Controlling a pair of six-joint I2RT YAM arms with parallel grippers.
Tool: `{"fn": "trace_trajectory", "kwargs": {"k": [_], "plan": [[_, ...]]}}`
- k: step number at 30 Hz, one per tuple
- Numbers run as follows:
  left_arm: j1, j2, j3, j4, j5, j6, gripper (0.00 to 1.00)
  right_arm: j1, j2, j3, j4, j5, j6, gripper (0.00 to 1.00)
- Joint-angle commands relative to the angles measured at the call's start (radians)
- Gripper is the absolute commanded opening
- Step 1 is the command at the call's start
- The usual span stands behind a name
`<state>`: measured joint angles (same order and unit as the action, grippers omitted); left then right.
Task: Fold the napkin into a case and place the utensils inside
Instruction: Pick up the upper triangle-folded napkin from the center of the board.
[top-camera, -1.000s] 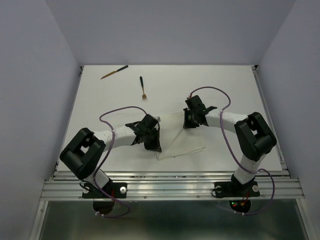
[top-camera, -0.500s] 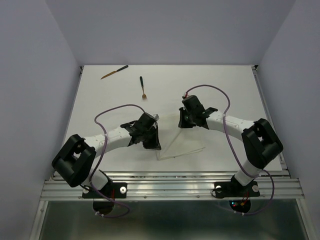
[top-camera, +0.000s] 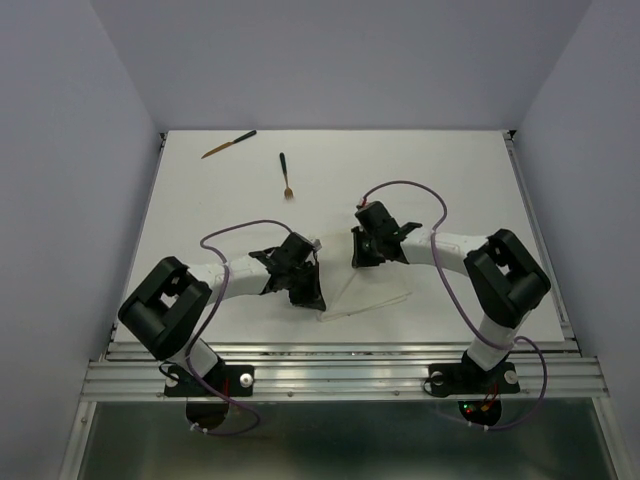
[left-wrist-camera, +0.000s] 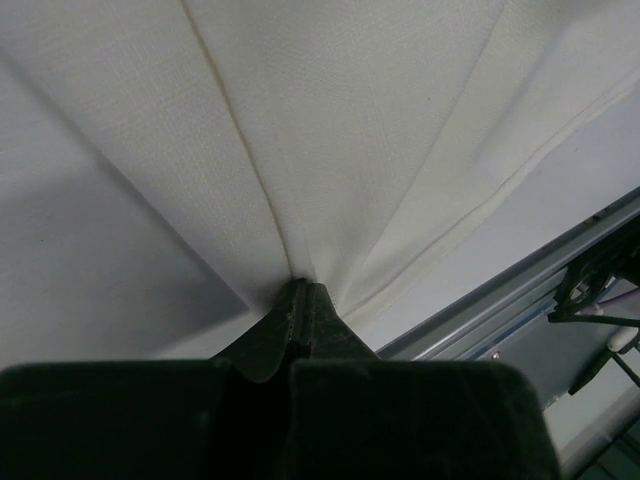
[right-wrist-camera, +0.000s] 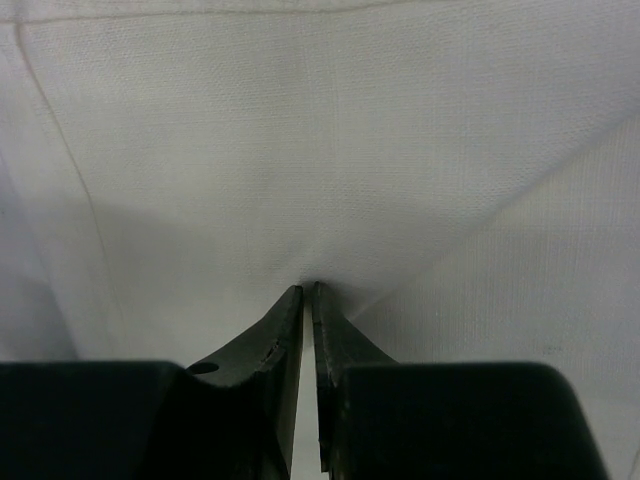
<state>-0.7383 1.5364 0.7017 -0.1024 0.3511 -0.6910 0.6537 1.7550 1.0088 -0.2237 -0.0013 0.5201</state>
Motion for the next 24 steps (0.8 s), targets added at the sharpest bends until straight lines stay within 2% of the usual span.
{"fn": "trace_trajectory", "kwargs": {"k": [1,8,11,17,20,24], "plan": [[-0.013,0.021,-0.005,-0.028,-0.026,0.01,0.0,0.014,-0.043,0.001,-0.012,0.053,-0.015,0.15],[-0.001,-0.155,0.159,-0.21,-0.129,0.047,0.0,0.014,-0.123,0.022,-0.042,0.061,-0.022,0.15],[0.049,-0.205,0.196,-0.267,-0.158,0.071,0.0,0.036,-0.141,0.024,-0.045,0.076,-0.031,0.15],[0.27,-0.226,0.163,-0.315,-0.178,0.096,0.03,0.185,-0.12,0.1,-0.097,0.205,-0.065,0.15],[0.344,-0.245,0.167,-0.329,-0.208,0.09,0.05,0.266,-0.095,0.111,-0.108,0.227,-0.071,0.15],[0.401,-0.252,0.162,-0.312,-0.199,0.081,0.09,0.316,-0.057,0.093,-0.112,0.221,-0.06,0.14]]}}
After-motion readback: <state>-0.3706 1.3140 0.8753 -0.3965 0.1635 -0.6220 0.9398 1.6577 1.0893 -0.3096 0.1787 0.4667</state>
